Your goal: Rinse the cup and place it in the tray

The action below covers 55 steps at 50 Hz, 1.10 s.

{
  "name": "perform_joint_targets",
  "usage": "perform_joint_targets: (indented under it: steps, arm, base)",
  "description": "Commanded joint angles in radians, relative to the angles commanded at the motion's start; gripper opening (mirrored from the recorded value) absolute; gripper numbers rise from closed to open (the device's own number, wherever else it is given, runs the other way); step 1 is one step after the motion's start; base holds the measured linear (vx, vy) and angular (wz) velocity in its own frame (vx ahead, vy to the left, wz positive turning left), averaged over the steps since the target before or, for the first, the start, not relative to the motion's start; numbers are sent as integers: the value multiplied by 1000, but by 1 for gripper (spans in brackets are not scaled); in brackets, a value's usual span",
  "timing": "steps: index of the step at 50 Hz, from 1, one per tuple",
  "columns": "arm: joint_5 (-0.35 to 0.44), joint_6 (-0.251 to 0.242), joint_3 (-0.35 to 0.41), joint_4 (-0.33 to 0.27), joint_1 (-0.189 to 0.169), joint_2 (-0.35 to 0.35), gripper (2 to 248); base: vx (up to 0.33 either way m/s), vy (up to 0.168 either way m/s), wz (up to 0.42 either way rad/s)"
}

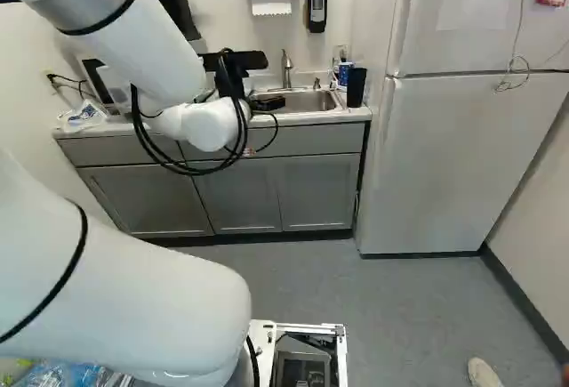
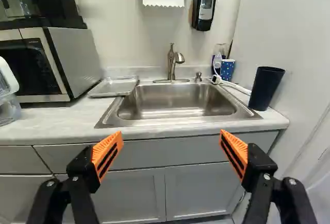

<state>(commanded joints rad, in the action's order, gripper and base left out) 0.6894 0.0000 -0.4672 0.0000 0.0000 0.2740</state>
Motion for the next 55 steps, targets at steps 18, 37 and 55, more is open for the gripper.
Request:
perform_joint_targets:
  steps: [18,37,55]
  arm:
    - [-44,0,-47,0,0,-9,247]
    - [-78,0,-98,0,0,-20,247]
    - [-109,0,-147,0,0,-32,247]
  base:
    - [0,0,0]
    - [0,0,0]
    - [0,0,0]
